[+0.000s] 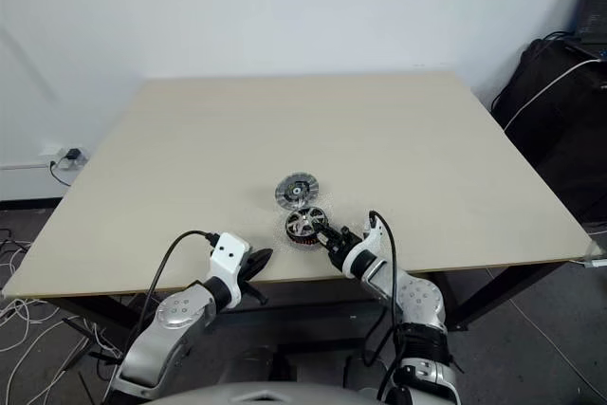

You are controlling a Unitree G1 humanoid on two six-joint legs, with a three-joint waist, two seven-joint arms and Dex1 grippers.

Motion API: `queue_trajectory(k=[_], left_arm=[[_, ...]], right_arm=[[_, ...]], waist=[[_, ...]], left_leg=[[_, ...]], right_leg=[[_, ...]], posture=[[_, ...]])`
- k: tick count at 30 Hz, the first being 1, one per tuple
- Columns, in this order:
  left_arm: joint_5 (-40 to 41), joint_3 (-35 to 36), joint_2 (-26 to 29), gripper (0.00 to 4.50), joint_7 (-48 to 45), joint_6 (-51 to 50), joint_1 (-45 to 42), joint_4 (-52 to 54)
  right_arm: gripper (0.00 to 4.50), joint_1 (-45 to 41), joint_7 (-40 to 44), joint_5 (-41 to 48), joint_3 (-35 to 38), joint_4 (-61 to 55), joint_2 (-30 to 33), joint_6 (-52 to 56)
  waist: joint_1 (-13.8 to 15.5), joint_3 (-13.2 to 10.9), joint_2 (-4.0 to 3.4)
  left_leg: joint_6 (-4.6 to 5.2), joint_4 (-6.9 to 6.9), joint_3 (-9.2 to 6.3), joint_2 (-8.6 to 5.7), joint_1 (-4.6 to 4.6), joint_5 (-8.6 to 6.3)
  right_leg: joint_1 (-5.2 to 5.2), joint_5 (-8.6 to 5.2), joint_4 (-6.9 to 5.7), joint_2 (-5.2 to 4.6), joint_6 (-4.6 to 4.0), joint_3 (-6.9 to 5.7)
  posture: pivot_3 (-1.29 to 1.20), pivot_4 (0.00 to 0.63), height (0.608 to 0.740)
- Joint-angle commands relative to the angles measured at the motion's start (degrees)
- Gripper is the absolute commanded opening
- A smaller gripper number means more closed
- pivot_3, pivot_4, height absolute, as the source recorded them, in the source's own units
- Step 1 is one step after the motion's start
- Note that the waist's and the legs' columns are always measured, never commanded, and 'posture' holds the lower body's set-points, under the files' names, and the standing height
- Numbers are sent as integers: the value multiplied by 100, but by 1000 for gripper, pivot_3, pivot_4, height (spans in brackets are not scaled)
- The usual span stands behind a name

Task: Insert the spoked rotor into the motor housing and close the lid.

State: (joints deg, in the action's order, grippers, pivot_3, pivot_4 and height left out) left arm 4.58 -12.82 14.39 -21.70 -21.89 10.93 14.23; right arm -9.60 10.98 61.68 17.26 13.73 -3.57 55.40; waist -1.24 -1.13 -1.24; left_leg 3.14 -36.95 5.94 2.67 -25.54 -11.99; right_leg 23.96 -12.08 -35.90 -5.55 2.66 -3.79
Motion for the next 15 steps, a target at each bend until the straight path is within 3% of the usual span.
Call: queue_trajectory(k=[1,4,15], left_arm=[[-4,10,0,0,10,44,-66,286],[2,7,-8,0,15,49,-69,277],[16,-12,-18,0,-5,86,-113,221]], right_arm=[[2978,-102,-29,-44,-10,-92,-210,-113],[3883,-82,-32,-40,69,-294,-30,-177],[3883,-193,-372,-781,-2,-928,909,-367]], waist=[[-11,2,0],[-13,3,2],[57,-5,-9]], left_leg=[[0,0,0,0,1,0],[0,0,0,1,2,0],[-1,2,3,-4,-2,0]], right_leg=[[-1,0,-1,0,0,0],[-1,6,-2,-1,-2,0],[6,10,5,-7,-4,-1]], posture=[[0,0,740],[0,0,740],[0,0,740]])
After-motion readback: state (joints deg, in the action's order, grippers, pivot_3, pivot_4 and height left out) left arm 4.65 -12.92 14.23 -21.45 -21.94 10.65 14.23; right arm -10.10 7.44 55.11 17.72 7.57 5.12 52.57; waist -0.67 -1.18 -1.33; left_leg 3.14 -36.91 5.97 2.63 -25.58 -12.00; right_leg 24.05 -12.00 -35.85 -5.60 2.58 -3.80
